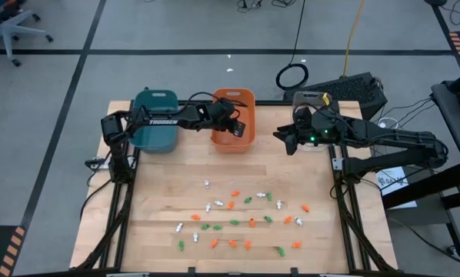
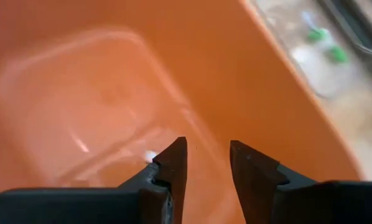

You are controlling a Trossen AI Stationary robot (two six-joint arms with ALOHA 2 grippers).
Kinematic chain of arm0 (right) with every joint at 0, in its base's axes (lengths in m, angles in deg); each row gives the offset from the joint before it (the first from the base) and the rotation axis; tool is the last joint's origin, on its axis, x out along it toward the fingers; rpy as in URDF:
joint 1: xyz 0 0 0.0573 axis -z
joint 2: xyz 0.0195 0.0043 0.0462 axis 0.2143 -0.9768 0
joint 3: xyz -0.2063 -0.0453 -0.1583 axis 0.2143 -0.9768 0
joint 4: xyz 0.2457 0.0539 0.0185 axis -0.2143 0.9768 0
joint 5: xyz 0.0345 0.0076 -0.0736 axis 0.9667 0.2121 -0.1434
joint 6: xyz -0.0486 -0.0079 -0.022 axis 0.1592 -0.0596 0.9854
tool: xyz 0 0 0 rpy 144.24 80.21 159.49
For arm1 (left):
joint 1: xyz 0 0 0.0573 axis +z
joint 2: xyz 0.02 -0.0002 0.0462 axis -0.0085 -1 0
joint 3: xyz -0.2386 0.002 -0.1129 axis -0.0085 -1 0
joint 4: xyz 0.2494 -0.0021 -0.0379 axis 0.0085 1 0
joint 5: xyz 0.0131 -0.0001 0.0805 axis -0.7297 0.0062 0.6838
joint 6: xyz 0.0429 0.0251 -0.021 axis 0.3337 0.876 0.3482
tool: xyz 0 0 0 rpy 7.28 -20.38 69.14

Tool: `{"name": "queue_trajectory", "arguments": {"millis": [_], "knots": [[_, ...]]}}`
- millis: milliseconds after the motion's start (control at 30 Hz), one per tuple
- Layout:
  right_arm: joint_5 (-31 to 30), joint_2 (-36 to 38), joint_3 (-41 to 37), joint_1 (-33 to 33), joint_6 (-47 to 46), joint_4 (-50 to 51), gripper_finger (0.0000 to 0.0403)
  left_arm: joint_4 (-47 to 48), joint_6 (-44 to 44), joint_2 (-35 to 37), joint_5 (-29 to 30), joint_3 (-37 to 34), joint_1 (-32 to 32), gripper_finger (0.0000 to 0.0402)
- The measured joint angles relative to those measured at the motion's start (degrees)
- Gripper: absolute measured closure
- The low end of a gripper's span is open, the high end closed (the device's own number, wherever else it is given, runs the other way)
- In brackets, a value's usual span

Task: Sort Halloween decoration
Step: Put the orange skeleton toy into the blue bin

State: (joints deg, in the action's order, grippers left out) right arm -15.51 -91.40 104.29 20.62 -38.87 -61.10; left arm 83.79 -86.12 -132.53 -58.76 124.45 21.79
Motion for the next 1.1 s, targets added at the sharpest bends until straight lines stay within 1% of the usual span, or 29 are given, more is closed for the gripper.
{"name": "queue_trajectory", "arguments": {"millis": [133, 233, 433, 533, 633, 767, 867, 1000, 1100], "knots": [[3.72, 0.34, 0.0, -0.1, -2.84, 0.03, 0.0264, 0.28, -1.53, 1.28, -8.45, 0.48, -0.98, 0.029], [5.54, 0.63, 0.0, -0.26, -4.85, 0.46, 0.0267, 2.45, -2.99, 4.28, -10.41, 0.53, -2.57, 0.0305], [7.62, 1.07, 0.02, -1.83, -5.6, 4.88, 0.0282, 6.35, -2.25, 13.03, -8.66, 0.71, -7.34, 0.0337], [7.8, 1.03, 0.02, -2.99, -6.38, 10.66, 0.0287, 8.64, -1.05, 17.02, -8.29, 0.69, -9.82, 0.0344], [8.03, 0.41, 0.02, -4.57, -6.78, 16.68, 0.0289, 13.56, -1.45, 20.87, -8.29, 0.66, -12.58, 0.0345], [10.81, -0.61, 0.02, -7.34, -7.59, 25.1, 0.0289, 18.69, -1.52, 25.72, -7.91, 0.66, -17.61, 0.0346], [11.55, -2.0, 0.02, -9.8, -10.08, 29.37, 0.0289, 20.95, -1.49, 28.2, -6.19, 0.66, -21.74, 0.0346], [7.58, -6.15, 0.0, -12.8, -16.94, 33.86, 0.0289, 22.79, -1.46, 30.35, -2.95, 0.66, -26.07, 0.0346], [7.23, -10.58, 0.0, -14.44, -22.23, 33.73, 0.0289, 24.67, -1.53, 30.66, -0.95, 0.62, -28.52, 0.0346]]}}
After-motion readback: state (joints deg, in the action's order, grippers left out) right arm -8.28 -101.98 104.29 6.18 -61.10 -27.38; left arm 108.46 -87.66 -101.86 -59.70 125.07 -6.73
